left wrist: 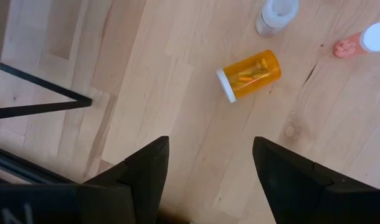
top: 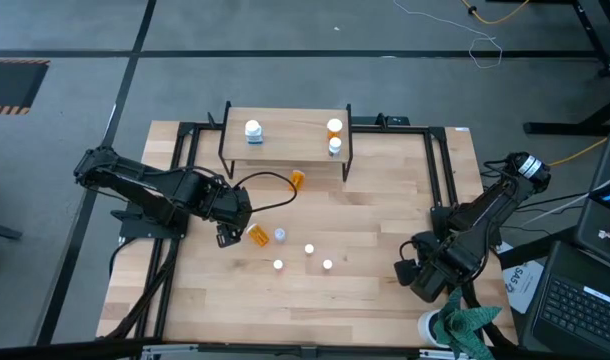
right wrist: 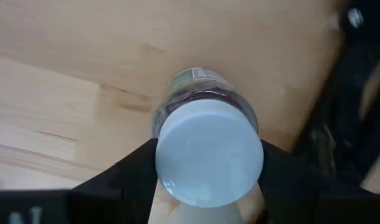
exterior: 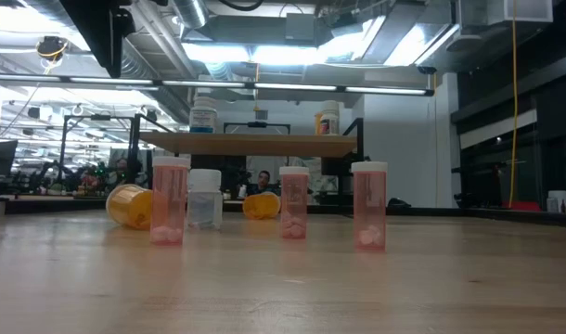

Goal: Pick and place medicine bottles onto shelf by color
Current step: Put the green pill bottle on the shelf

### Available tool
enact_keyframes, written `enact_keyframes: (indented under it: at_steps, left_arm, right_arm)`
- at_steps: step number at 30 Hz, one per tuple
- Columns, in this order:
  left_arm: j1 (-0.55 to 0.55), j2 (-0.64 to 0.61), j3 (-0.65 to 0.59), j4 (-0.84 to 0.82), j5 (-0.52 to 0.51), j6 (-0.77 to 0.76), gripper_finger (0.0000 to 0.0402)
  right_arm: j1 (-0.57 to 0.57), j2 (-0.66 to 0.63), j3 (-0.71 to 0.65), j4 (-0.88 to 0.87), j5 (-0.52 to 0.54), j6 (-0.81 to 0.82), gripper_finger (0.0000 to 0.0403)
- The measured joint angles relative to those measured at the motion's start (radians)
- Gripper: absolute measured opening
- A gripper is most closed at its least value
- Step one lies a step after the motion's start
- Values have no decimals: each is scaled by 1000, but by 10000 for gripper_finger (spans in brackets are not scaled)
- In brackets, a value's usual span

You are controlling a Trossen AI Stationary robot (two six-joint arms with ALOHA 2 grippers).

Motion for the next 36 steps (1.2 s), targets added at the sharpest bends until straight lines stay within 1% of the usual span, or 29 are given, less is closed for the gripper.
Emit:
enact_keyframes:
  at_steps: [5, 11, 14, 16, 18, 20, 22, 25, 27, 29, 32, 36]
  left_arm:
    - [0, 0, 0, 0, 0, 0, 228]
    - [0, 0, 0, 0, 0, 0, 228]
    - [0, 0, 0, 0, 0, 0, 228]
    - [0, 0, 0, 0, 0, 0, 228]
    - [0, 0, 0, 0, 0, 0, 228]
    - [0, 0, 0, 0, 0, 1, 228]
    - [0, 0, 0, 0, 0, 12, 228]
    - [0, 0, 0, 0, 0, 42, 228]
    - [0, 0, 0, 0, 0, 50, 228]
    - [0, 0, 0, 0, 0, 50, 228]
    - [0, 0, 0, 1, 0, 45, 228]
    - [0, 0, 0, 12, 1, 45, 228]
  right_arm:
    - [-44, 0, 100, -58, 152, -111, 234]
    - [-139, -2, 309, -229, 351, -281, 234]
    - [-237, -2, 406, -239, 431, -452, 234]
    - [-321, -2, 460, -224, 446, -597, 234]
    - [-418, 1, 503, -172, 451, -772, 234]
    - [-519, 4, 531, -71, 447, -972, 234]
    - [-621, 4, 550, 68, 429, -1189, 234]
    - [-768, 4, 582, 283, 326, -1480, 234]
    - [-861, 5, 603, 409, 234, -1623, 234]
    - [-944, 16, 635, 479, 156, -1721, 234]
    - [-1051, 68, 716, 478, 95, -1817, 234]
    - [-1152, 191, 847, 443, 2, -1895, 234]
